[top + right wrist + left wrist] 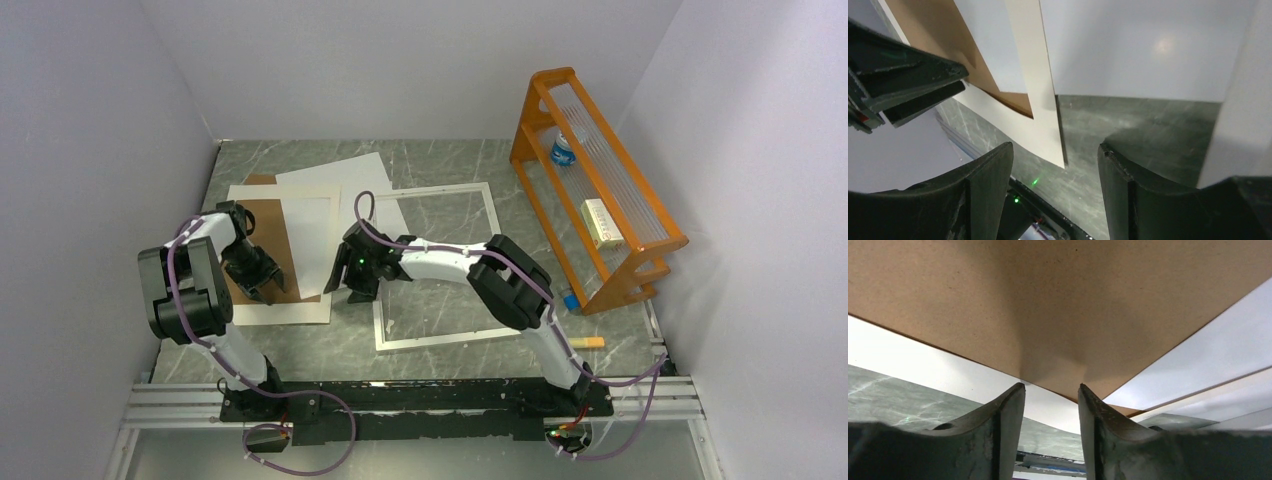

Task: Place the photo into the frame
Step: Pick up the photo frame item at the center of the board.

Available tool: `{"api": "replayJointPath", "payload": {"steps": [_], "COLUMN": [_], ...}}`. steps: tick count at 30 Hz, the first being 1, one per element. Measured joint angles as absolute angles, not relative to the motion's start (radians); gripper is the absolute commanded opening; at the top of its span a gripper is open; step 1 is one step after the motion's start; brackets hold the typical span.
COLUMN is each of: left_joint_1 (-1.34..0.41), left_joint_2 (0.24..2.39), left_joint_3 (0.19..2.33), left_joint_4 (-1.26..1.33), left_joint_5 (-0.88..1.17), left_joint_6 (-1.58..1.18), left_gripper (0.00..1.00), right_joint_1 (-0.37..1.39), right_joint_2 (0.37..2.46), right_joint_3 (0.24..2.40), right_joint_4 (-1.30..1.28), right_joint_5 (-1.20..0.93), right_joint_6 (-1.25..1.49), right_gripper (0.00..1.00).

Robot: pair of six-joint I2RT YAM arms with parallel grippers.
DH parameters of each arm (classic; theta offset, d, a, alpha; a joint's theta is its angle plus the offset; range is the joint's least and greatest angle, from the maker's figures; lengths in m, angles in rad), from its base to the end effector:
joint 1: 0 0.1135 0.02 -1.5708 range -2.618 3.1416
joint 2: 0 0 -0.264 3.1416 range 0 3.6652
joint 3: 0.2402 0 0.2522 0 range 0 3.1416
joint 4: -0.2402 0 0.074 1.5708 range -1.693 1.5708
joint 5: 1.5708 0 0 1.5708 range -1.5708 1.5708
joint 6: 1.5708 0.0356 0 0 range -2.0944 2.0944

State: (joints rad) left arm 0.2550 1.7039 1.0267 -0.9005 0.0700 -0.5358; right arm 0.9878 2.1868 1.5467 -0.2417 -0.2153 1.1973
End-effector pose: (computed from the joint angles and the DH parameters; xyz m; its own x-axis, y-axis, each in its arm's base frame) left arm 0.2743 0.0689 0.1589 -0.7033 -0.7096 0.0416 -0.7108 0.7011 -0.0566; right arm 0.2546 0.3999 0.1468 -0.9840 0.1601 -0.0784 0.0708 0.7548 0.6521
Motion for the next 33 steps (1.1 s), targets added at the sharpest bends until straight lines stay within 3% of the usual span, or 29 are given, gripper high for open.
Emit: {"api": "replayJointPath", "payload": {"steps": [17, 33], "left_joint_1": [0.261, 0.261], "left_joint_2": [1.774, 1.785], "left_joint_3": [1.039, 1.043], "left_joint_4": [-0.929, -0.936], "left_joint_5": [0.080, 0.090], "left_joint_6": [-0.534, -0.515], "left_gripper": [0.37, 0.37], "right_joint_1": [1.037, 1.036], "right_joint_2": [2.219, 2.244], "right_joint_3": [1.516, 1.438], "right_joint_4": [-0.121, 0.178], "right_joint_5": [-0.309, -0.375], "right_joint_6": [1.396, 1.417], "right_gripper": [0.68, 0.81]}}
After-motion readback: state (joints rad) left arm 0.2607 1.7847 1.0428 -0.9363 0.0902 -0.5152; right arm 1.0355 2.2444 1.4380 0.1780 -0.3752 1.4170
